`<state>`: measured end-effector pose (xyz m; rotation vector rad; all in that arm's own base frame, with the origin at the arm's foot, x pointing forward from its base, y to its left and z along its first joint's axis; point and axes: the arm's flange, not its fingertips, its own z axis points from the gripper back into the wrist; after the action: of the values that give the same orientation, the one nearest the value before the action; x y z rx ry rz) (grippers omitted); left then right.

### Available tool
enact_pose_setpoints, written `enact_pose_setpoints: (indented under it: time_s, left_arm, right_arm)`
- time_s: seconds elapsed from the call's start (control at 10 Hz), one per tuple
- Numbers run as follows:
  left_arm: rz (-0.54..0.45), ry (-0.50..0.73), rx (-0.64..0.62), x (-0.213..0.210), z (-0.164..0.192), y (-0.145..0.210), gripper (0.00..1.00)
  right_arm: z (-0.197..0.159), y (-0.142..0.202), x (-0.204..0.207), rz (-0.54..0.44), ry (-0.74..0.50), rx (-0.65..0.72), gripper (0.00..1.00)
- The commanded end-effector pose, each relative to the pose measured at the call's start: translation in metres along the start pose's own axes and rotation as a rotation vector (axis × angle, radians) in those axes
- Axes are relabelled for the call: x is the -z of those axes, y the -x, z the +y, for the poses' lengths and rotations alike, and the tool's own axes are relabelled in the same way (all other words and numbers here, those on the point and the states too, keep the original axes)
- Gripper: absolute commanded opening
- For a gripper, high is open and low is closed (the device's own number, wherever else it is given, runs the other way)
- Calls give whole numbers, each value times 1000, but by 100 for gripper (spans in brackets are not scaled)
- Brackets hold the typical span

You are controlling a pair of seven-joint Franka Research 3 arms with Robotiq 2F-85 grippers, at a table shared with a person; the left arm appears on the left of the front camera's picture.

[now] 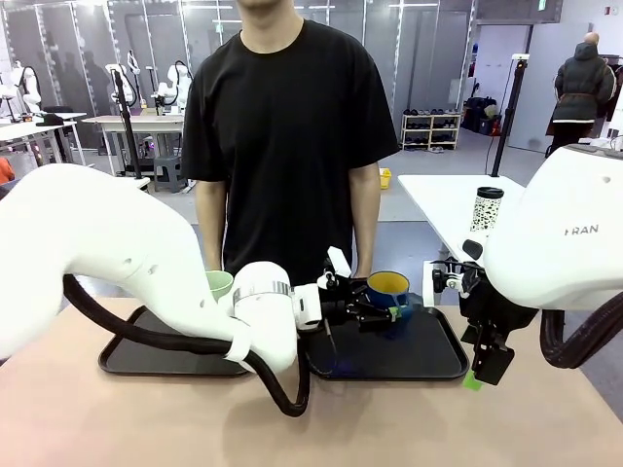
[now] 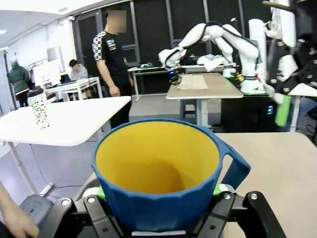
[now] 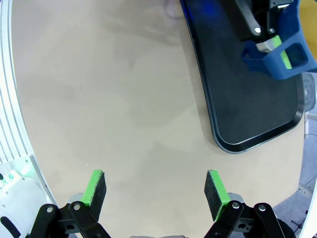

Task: Sort and store the cups by type.
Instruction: Pick up the Handle plastic cup and place it into the empty Flat Tray.

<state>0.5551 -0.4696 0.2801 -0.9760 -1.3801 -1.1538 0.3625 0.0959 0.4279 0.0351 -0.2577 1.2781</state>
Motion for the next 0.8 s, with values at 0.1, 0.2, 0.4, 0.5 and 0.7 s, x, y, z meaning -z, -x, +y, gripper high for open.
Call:
enact_pose_setpoints:
  time_s: [0.1,0.2,0.4,0.5,0.7]
  left_arm:
    - [4,-78,23,7,-7,24,76]
    - [2,-88,12,7,-4,28,76]
    - [-4,-114,15,4,5,37,76]
    - [-2,-125,8,2,7,42,76]
    - [5,-135,1,0,10,53,76]
  right_arm:
    - [5,0,6,4,15,24,100]
    - [5,0,6,4,15,24,100]
    - [5,0,6,4,15,24,100]
    - [5,0,6,4,15,24,100]
    - [5,0,6,4,15,24,100]
